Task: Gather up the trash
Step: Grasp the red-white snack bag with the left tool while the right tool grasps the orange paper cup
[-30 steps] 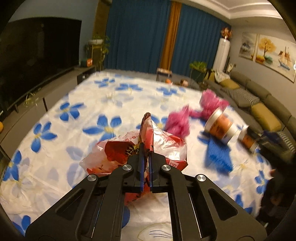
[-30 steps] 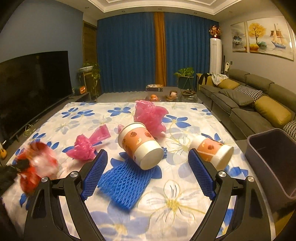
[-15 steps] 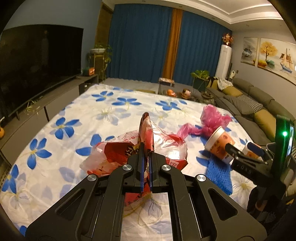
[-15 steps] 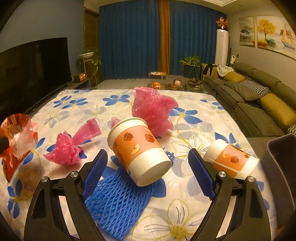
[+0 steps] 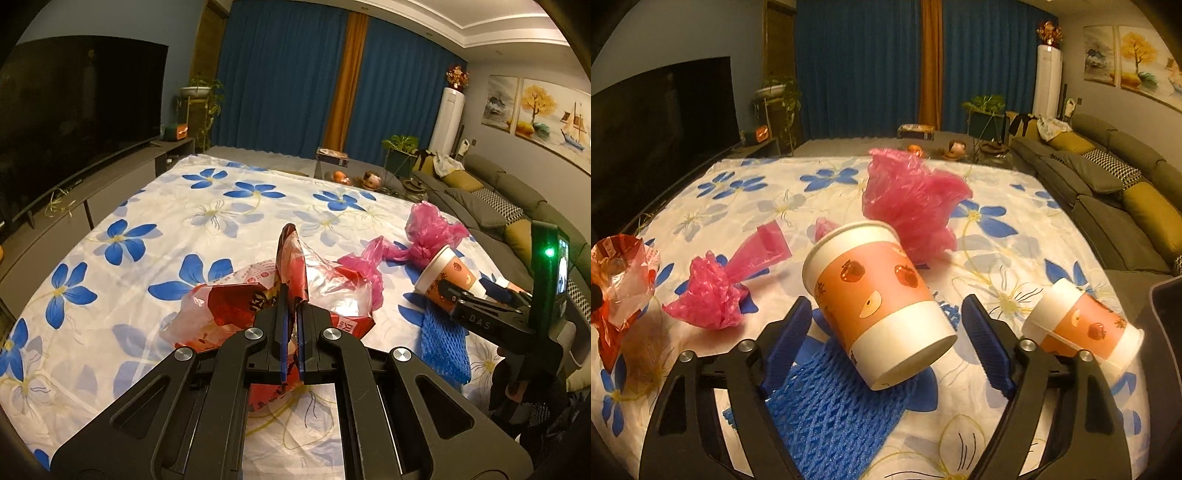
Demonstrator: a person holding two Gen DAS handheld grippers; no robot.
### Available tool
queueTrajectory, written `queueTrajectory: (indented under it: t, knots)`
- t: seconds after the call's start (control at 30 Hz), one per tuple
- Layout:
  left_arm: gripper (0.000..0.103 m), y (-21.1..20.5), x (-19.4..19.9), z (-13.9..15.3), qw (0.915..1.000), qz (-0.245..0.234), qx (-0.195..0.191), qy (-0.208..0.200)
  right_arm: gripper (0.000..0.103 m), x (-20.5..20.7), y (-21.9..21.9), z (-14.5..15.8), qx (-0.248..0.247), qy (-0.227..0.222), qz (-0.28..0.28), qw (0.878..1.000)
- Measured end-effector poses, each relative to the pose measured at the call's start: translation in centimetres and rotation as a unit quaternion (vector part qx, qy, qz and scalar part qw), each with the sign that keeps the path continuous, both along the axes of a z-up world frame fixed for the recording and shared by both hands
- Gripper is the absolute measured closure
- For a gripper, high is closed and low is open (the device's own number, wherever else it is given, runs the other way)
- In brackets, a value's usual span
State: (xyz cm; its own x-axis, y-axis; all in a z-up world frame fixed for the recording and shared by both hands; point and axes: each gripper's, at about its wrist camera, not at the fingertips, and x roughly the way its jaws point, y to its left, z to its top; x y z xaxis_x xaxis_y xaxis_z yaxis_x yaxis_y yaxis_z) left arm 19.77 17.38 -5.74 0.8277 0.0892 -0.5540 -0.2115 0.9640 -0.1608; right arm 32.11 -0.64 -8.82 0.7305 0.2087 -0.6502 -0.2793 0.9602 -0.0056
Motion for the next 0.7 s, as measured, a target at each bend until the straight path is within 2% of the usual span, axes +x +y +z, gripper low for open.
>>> queueTrajectory:
  t: [0.2, 0.4, 0.7]
  knots:
    - [0.1, 0.0, 0.0, -0.2, 1.0, -0.001, -0.002, 0.003, 0.042, 0.0, -0.1, -0.3, 0.01, 0.009, 0.01, 1.0]
    - [0.1, 0.0, 0.0, -0.2, 1.0, -0.003, -0.004, 0.002, 0.043, -1.7, -0.6, 0.1, 0.017, -0.007, 0.012, 1.0]
    - [0.1, 0.0, -0.2, -0.1, 0.9999, -0.003, -0.007, -0.007, 0.043, -6.6, -2.8, 3.2, 0.049, -0.049, 0.003, 0.998]
